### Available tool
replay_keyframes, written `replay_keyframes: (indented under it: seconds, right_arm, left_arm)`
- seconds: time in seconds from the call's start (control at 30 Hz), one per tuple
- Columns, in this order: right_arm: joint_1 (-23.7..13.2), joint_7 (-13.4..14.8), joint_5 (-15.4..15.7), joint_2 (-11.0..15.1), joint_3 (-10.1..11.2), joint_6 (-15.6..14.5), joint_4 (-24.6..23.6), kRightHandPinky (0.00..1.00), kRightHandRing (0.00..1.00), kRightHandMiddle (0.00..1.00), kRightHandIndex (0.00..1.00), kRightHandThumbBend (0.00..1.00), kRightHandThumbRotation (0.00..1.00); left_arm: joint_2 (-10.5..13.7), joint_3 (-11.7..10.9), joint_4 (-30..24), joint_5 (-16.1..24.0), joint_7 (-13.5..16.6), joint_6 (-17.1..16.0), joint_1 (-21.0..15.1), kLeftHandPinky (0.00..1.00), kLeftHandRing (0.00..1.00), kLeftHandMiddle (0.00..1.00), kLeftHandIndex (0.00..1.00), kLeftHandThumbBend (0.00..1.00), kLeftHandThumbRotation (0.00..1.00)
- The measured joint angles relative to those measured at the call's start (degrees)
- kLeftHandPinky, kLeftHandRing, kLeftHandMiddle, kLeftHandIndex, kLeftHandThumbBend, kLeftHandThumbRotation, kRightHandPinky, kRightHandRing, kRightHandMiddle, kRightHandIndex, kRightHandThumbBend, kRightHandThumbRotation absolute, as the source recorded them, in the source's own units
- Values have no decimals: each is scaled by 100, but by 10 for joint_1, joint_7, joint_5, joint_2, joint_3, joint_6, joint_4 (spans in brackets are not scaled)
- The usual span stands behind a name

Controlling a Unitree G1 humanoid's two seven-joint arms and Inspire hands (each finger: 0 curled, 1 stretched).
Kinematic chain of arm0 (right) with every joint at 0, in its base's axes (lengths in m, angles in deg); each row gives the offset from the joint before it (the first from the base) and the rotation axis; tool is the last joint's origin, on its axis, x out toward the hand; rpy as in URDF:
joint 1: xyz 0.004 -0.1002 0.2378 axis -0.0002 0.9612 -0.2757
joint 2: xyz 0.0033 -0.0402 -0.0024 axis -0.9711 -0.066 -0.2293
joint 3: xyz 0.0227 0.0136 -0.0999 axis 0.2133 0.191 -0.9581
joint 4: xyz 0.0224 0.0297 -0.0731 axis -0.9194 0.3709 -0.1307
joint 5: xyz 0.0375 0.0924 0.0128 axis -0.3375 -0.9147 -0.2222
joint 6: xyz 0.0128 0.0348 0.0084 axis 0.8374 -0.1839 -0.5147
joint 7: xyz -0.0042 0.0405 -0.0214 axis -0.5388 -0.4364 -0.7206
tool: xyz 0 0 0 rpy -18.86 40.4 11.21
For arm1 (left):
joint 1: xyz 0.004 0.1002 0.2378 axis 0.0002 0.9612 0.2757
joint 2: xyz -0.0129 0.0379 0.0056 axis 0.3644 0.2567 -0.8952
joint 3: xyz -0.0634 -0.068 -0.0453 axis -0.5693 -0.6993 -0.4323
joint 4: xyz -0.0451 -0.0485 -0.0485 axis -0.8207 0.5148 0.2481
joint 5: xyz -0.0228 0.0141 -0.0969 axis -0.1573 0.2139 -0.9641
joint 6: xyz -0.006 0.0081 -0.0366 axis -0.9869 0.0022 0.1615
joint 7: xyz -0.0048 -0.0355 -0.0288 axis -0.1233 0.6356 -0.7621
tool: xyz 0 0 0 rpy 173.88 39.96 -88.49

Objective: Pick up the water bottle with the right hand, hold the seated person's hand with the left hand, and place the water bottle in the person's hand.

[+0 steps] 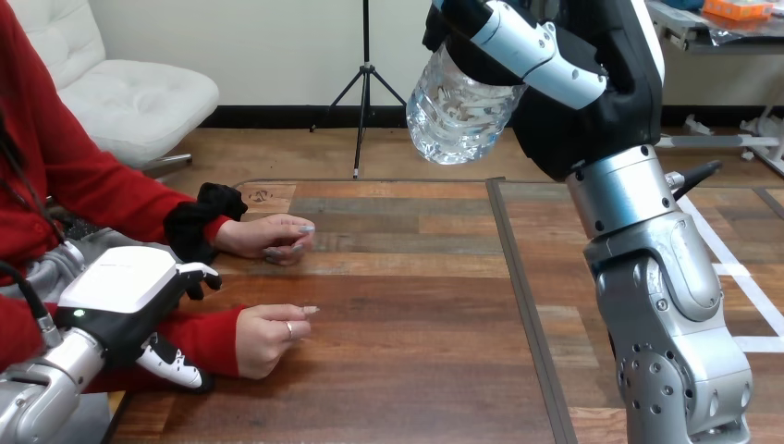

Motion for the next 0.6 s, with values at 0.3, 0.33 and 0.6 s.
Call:
replay_keyframes:
  seconds: [0.3, 0.33, 0.6]
  right_arm:
    - [0, 3, 3, 0, 0, 0, 0, 24, 31, 41, 41, 74, 0]
    - [0, 3, 3, 0, 0, 0, 0, 24, 31, 41, 41, 74, 0]
    - [0, 4, 3, -1, 0, 0, 0, 24, 31, 40, 41, 73, 0]
  left_arm:
    - [-2, 2, 0, -2, -7, 0, -4, 55, 59, 64, 69, 100, 19]
    - [-2, 2, 0, -4, -9, 0, -5, 55, 59, 64, 69, 100, 18]
    - [-3, 3, 0, -18, -26, 0, -8, 52, 55, 60, 65, 100, 14]
